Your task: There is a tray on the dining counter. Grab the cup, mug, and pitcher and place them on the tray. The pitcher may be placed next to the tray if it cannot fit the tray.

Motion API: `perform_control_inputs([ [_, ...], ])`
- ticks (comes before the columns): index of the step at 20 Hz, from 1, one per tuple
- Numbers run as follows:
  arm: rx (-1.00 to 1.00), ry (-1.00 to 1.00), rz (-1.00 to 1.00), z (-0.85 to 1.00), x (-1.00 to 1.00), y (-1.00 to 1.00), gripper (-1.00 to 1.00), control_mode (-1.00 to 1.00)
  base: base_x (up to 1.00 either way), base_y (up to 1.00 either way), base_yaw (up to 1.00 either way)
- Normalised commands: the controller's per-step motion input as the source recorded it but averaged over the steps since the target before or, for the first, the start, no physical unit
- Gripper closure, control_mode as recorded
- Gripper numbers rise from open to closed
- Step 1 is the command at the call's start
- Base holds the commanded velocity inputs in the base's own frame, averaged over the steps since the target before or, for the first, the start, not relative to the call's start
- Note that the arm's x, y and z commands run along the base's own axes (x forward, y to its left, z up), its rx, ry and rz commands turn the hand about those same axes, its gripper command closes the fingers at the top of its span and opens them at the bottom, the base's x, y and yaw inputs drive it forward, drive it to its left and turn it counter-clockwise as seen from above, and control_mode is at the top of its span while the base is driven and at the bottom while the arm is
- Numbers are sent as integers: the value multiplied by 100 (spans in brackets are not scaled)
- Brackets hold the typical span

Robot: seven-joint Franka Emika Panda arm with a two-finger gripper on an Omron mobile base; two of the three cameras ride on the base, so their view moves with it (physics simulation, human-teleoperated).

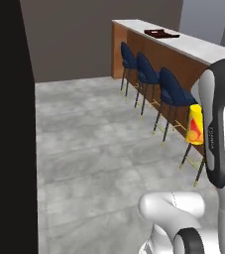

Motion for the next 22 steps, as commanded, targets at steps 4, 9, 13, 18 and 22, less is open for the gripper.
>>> perform_control_inputs([
  [4, 0, 0, 0, 0, 0, 0, 100, 100, 100, 57, -7],
  [9, 0, 0, 0, 0, 0, 0, 100, 100, 100, 59, -7],
  [13, 0, 0, 0, 0, 0, 0, 100, 100, 100, 48, -8],
  [18, 0, 0, 0, 0, 0, 0, 100, 100, 100, 6, -7],
  [22, 0, 0, 0, 0, 0, 0, 100, 100, 100, 0, -2],
])
